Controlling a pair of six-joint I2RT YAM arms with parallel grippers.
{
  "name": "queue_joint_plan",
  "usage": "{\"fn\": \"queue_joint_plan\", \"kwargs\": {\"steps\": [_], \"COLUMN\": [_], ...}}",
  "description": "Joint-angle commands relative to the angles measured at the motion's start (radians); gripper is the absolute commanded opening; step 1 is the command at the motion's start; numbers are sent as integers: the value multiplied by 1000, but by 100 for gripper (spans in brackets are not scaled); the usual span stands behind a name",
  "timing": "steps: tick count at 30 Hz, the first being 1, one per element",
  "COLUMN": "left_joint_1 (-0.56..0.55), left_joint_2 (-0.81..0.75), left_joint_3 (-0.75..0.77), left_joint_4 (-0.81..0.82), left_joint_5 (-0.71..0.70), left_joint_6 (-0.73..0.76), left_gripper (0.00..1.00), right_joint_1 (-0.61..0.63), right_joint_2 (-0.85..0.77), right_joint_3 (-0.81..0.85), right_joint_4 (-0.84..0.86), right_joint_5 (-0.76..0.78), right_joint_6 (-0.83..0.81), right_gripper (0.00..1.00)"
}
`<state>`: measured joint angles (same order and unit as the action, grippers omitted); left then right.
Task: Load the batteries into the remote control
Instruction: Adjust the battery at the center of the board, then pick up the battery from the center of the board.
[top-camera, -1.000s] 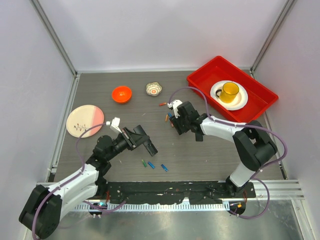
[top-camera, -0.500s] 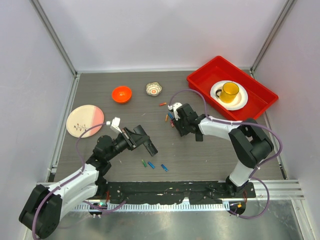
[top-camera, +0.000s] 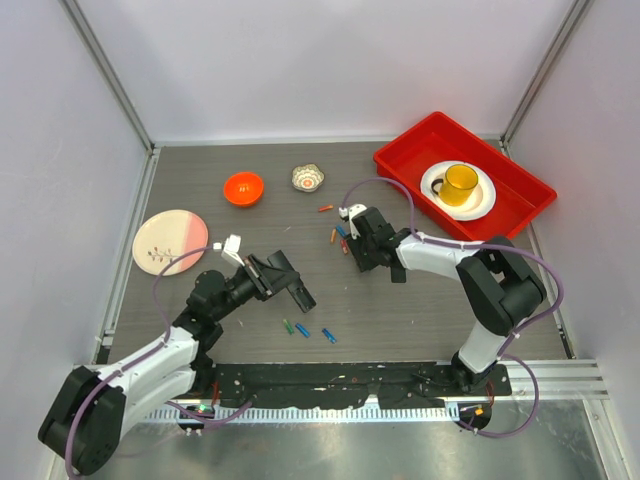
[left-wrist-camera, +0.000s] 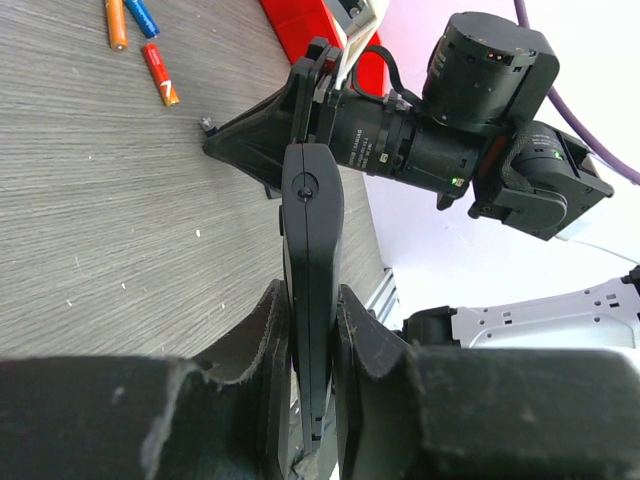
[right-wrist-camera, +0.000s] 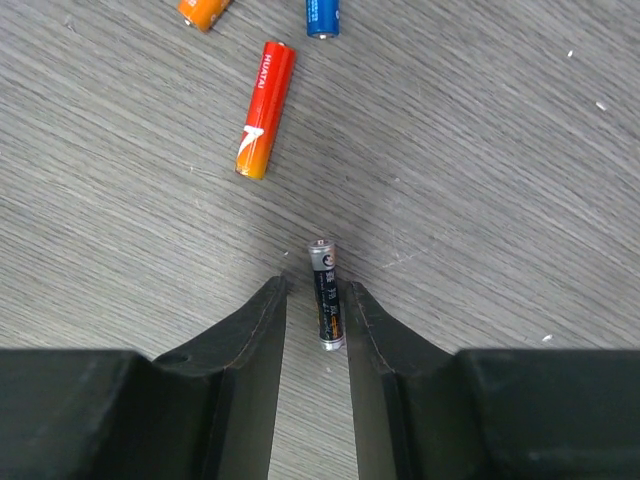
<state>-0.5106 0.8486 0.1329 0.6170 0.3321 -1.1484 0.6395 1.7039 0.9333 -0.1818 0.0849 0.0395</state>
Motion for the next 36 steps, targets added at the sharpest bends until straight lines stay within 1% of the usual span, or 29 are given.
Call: {"fn": "queue_joint_plan", "kwargs": {"steps": [1, 5, 14, 22, 31, 32, 34, 36], "left_joint_1": [-6, -11, -14, -16, -17, -17, -17, -17], "left_joint_2": [13, 23, 44, 83, 86, 84, 87, 92], "left_joint_3": [16, 16, 17, 22, 20, 20, 22, 28], "left_joint_4": [70, 78, 87, 121, 125, 125, 125, 125], "left_joint_5": [-10, -15, -21, -11, -10, -10, -10, -10], "left_joint_6": [-2, -2, 3, -2, -1, -1, -2, -4], "left_gripper": [0, 0, 0, 0, 0, 0, 0, 0], "right_joint_1": [8, 8, 8, 8, 8, 8, 8, 6], "right_joint_2": [19, 54, 83, 95, 114, 112, 105, 70], "right_joint_3": [34, 70, 75, 101, 119, 118, 114, 104], "right_joint_4": [-50, -82, -85, -113, -139, -137, -134, -111], "right_joint_5": [19, 22, 16, 33, 27, 26, 32, 47], "right_joint_6": [43, 56, 77, 73, 82, 91, 102, 132], "right_gripper": [36, 35, 29, 32, 21, 17, 14, 3]}}
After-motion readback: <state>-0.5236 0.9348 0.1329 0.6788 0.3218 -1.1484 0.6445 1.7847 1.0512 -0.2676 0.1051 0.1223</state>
